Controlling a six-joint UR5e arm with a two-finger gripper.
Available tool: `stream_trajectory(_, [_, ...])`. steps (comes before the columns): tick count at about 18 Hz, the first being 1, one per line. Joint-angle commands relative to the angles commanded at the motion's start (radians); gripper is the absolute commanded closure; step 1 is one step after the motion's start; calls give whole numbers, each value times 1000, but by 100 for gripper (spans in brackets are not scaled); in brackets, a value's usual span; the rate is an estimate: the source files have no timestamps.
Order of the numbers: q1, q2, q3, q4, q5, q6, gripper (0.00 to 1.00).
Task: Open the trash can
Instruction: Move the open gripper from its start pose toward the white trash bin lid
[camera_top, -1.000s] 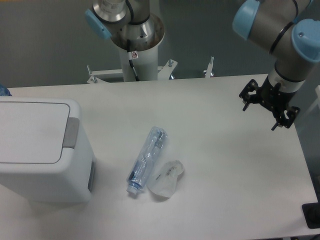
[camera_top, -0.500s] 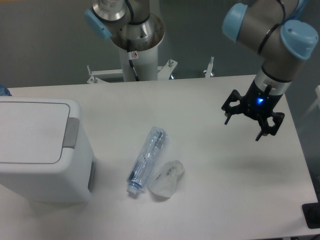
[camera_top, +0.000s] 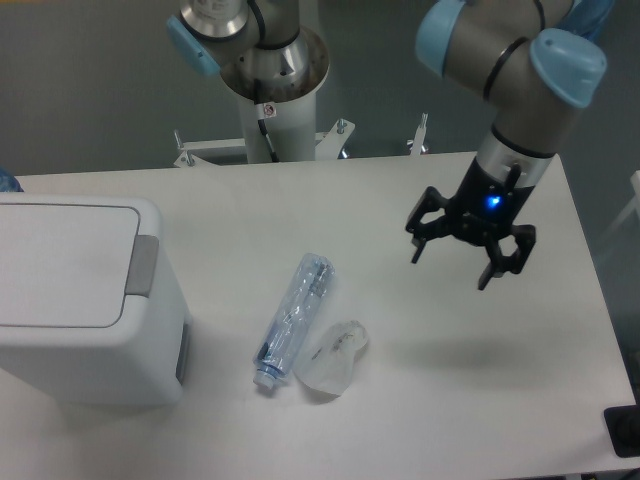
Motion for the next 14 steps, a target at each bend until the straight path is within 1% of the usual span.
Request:
stream_trajectory(2, [-6,32,-31,-3,-5,-38,0])
stream_trajectory(4, [-11,75,-38,-3,-40,-118,0])
stream_trajectory(8, [-52,149,-74,-3,-110,-235,0])
stream_trajectory(11, [-128,183,-81,5,-111,-336,0])
stream_trajectory(12, [-162,184,-74,8,-112,-380,0])
stream_trajectory(14, [-201,180,-60,29,-124,-452,0])
